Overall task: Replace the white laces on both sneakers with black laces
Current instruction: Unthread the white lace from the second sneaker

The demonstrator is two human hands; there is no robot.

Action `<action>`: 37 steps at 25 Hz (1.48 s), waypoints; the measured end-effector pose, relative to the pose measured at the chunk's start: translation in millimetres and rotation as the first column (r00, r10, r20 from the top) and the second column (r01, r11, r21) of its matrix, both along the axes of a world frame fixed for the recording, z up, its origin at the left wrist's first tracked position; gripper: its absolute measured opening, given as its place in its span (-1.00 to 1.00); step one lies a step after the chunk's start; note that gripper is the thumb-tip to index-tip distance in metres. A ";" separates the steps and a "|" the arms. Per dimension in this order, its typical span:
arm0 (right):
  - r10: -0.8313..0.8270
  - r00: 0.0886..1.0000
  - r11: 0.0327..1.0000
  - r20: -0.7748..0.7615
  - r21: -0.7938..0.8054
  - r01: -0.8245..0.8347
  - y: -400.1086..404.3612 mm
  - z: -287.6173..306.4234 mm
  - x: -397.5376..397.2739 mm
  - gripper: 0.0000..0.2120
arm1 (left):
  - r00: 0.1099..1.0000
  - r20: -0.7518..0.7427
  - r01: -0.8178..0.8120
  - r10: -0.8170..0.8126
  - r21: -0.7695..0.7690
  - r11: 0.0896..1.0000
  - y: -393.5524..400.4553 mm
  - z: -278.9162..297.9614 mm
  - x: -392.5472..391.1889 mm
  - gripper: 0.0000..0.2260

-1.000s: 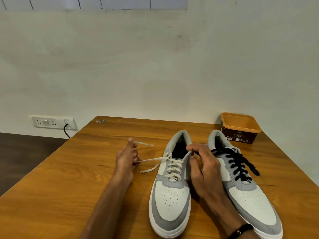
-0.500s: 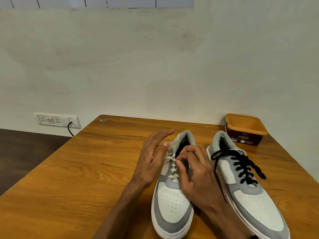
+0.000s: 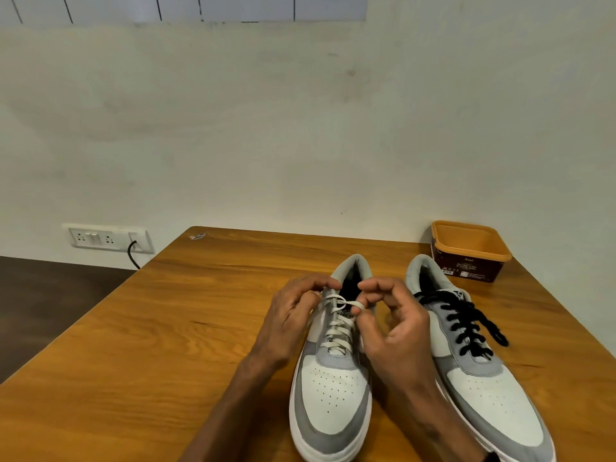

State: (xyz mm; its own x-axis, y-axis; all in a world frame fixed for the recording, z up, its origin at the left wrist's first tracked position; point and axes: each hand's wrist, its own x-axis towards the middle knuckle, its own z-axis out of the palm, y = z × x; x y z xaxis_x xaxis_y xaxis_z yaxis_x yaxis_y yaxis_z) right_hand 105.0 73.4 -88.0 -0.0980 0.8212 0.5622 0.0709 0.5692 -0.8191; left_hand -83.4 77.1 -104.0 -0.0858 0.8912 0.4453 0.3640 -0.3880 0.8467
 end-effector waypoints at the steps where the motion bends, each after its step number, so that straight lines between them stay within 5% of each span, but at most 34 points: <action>1: 0.031 0.997 0.999 -0.068 -0.031 -0.033 0.4 1.4 1.3 -0.73 | 1.000 -0.013 0.000 0.000 0.009 1.000 -0.9 0.0 0.1 -0.69; 4: 0.039 0.995 0.997 -0.093 -0.058 -0.044 3.2 3.5 7.4 -0.85 | 0.998 -0.068 -0.001 0.002 0.015 1.000 -3.4 1.4 1.8 -0.70; 8: -0.216 0.880 0.947 0.424 0.309 0.084 5.4 -3.8 1.6 -0.86 | 0.997 -0.075 0.000 -0.001 -0.005 1.000 -1.2 -1.7 -0.8 -0.70; 11: -0.210 0.853 0.948 0.478 0.314 0.058 9.3 -2.7 1.0 -0.87 | 0.996 -0.091 -0.023 0.023 0.001 1.000 -0.6 -3.4 -0.7 -0.73; 14: -0.180 0.908 0.971 0.379 0.213 0.104 8.0 0.4 4.5 -0.83 | 0.980 -0.156 -0.112 0.124 0.085 0.990 -2.0 -0.7 3.0 -0.81; 18: -0.085 0.996 0.984 0.029 -0.153 0.089 -2.4 15.0 2.2 -0.78 | 0.963 -0.142 -0.208 0.230 0.150 0.966 1.4 -3.5 -0.3 -0.83; 23: 0.168 0.856 0.877 -0.489 -0.322 -0.356 2.2 23.9 1.8 -0.77 | 0.964 -0.060 -0.251 0.260 0.134 0.959 3.7 -5.2 -2.6 -0.79; 29: 0.085 0.996 0.982 0.010 -0.172 -0.082 -0.1 13.3 1.2 -0.81 | 0.968 -0.036 -0.242 0.247 0.108 0.964 5.6 -6.2 -5.0 -0.72; 34: -0.116 0.862 0.984 0.493 0.172 0.034 -2.1 0.8 -1.2 -0.78 | 0.970 -0.025 -0.238 0.242 0.102 0.966 8.3 -9.3 -5.5 -0.69; 37: -0.130 0.838 0.980 0.530 0.200 0.026 1.0 -0.6 0.4 -0.73 | 0.972 -0.009 -0.233 0.235 0.100 0.967 9.8 -12.1 -6.6 -0.69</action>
